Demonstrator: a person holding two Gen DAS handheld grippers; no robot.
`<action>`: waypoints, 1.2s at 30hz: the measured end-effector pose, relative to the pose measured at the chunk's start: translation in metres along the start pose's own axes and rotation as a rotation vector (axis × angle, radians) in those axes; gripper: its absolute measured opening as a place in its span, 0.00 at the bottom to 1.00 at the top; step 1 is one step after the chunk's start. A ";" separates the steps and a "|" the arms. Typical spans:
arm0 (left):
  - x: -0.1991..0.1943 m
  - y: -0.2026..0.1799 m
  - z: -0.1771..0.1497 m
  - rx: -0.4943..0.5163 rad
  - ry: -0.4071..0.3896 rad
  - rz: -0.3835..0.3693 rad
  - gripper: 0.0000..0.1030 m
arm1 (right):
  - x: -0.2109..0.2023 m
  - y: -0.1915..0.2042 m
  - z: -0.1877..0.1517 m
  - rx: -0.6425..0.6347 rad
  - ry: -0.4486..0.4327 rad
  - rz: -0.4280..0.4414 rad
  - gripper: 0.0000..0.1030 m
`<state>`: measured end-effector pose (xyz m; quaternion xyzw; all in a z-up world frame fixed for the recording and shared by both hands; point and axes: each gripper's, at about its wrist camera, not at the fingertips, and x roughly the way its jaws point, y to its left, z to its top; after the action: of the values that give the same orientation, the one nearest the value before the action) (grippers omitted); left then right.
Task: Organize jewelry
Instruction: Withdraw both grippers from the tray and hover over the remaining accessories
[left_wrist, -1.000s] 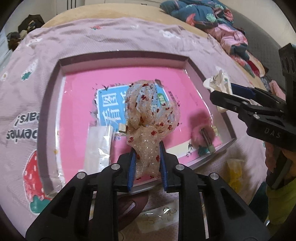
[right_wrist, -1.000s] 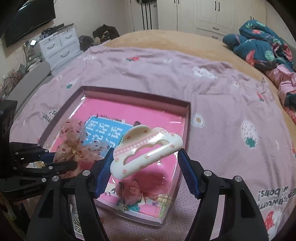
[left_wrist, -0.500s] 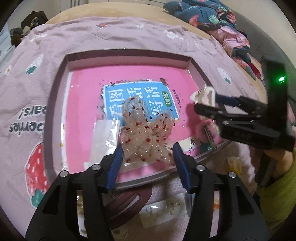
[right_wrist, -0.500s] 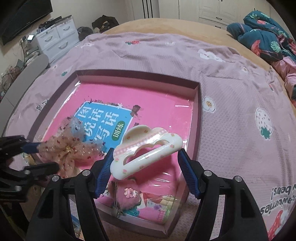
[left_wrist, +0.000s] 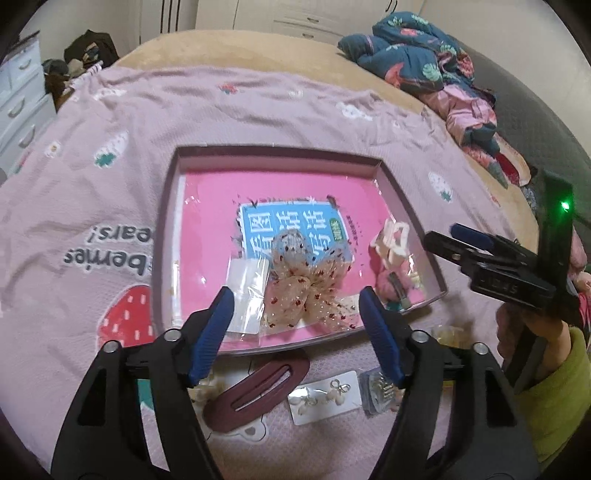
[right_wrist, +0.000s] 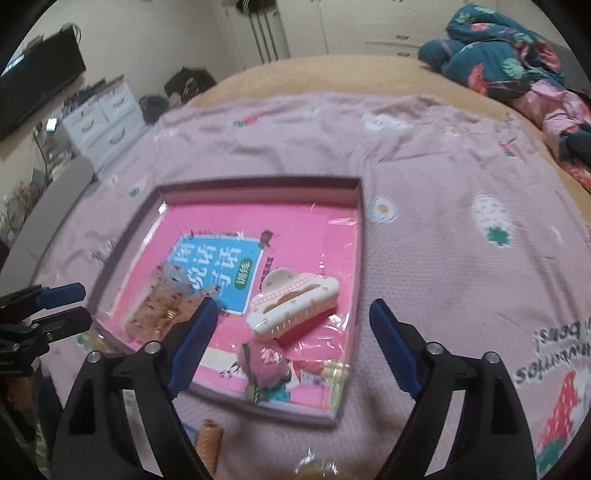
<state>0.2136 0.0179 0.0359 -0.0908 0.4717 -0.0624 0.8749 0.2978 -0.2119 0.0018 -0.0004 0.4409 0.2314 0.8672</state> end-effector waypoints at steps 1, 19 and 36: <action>-0.008 -0.001 0.000 0.001 -0.015 0.002 0.63 | -0.011 -0.001 -0.001 0.011 -0.021 -0.002 0.85; -0.081 0.010 -0.009 -0.031 -0.170 -0.028 0.88 | -0.132 0.022 -0.015 0.040 -0.262 -0.064 0.94; -0.119 0.030 -0.035 -0.010 -0.223 -0.053 0.88 | -0.191 0.090 -0.025 -0.088 -0.358 -0.069 0.95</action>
<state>0.1194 0.0666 0.1076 -0.1139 0.3694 -0.0725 0.9194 0.1461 -0.2138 0.1507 -0.0123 0.2689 0.2172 0.9383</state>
